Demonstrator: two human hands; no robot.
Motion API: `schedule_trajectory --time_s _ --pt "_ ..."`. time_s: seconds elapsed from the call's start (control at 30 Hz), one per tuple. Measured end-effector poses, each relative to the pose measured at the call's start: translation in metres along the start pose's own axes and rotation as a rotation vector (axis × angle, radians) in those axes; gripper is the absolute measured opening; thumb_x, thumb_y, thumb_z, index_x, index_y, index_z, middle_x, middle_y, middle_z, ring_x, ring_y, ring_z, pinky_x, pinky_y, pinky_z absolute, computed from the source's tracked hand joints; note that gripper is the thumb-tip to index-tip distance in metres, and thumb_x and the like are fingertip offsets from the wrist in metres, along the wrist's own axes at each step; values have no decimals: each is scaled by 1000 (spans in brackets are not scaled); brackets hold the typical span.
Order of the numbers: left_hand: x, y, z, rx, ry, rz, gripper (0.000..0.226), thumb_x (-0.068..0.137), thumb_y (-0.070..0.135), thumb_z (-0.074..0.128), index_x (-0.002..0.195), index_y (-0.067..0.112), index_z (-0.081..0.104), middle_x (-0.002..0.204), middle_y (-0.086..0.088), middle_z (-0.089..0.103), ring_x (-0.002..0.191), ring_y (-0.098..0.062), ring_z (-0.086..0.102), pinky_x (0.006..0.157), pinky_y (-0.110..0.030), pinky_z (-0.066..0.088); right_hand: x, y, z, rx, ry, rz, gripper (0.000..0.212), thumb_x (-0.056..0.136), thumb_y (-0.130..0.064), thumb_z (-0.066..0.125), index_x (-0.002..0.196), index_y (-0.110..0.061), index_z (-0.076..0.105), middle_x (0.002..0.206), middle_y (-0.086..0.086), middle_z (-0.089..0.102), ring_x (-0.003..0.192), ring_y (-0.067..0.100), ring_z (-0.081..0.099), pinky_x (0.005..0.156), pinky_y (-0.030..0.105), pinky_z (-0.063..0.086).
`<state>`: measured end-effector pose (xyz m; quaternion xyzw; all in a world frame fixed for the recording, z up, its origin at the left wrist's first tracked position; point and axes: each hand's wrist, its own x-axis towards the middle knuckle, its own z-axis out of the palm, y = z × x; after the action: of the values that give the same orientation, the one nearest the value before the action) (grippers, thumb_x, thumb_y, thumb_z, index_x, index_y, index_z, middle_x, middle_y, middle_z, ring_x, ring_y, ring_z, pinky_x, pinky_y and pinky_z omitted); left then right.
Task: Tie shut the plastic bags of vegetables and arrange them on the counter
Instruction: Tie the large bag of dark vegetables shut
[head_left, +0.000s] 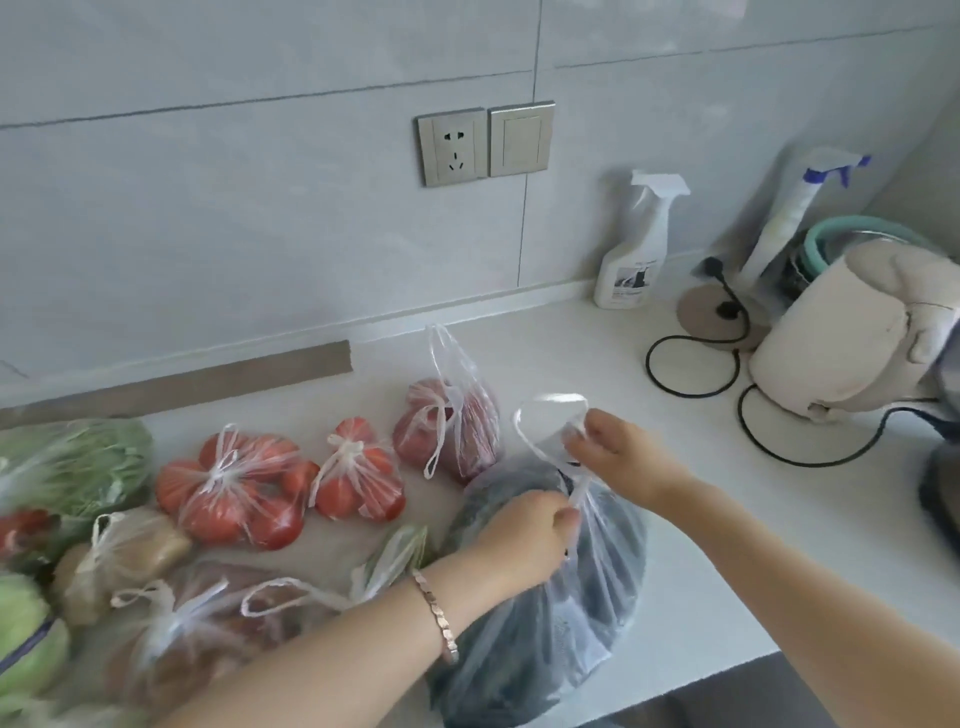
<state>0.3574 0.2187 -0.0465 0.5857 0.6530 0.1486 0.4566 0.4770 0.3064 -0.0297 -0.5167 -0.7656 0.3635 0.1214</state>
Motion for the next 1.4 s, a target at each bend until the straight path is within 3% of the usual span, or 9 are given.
schedule_trajectory --time_s 0.27,0.37,0.57,0.7,0.8,0.93,1.1,1.27,1.4 --pt "-9 15 11 -693 466 -186 29 99 12 34 72 9 44 54 3 32 38 -1 31 45 -14 31 25 1 -21 459 -289 -126 15 87 -10 51 89 -6 65 91 1 65 81 6 58 72 7 43" --pt "-14 19 17 -744 518 -157 23 99 14 35 80 7 46 54 6 28 38 -2 26 41 -14 23 20 6 -19 662 -389 -101 26 82 -8 51 57 -2 47 53 2 51 50 10 47 52 17 40" --pt "-5 25 13 -920 588 -146 32 98 14 37 66 11 40 44 13 28 36 -1 22 36 -13 18 17 19 -32 531 -122 -56 54 86 -17 60 47 -21 24 42 -11 21 39 6 20 40 15 21" --pt "12 24 -10 -1047 680 -169 30 97 16 41 67 13 42 41 11 28 33 -1 22 35 -14 17 25 28 -68 687 -56 96 32 81 -11 65 61 -19 41 39 -11 28 37 10 22 39 20 20" --pt "22 28 -18 -1068 657 -187 31 98 20 39 67 15 41 42 10 27 34 -2 21 37 -17 16 20 31 -79 525 -119 180 14 80 -13 65 90 -17 57 54 -3 40 44 14 33 44 24 29" --pt "30 32 -16 -858 620 -231 21 99 20 34 84 11 46 52 0 43 34 -4 29 42 -20 23 11 33 -75 318 7 119 33 84 -24 58 61 -12 39 55 0 32 52 18 29 56 28 28" --pt "27 41 -37 -862 571 -206 30 88 0 30 62 10 41 54 -10 55 32 -7 28 43 -22 21 12 30 -77 540 129 134 37 92 -19 42 56 -17 35 61 4 38 69 16 19 61 23 31" --pt "20 46 -66 -949 592 -31 32 80 -8 33 53 5 45 46 -3 55 39 -12 38 52 -28 32 17 16 -89 994 -26 184 23 82 5 44 65 -4 57 47 2 64 57 13 67 92 45 44" --pt "17 52 -78 -703 465 -110 61 85 0 37 26 13 45 44 -4 53 47 -18 48 59 -29 43 10 3 -92 703 -290 309 29 61 2 30 40 -17 27 38 -2 22 29 10 21 57 32 28"
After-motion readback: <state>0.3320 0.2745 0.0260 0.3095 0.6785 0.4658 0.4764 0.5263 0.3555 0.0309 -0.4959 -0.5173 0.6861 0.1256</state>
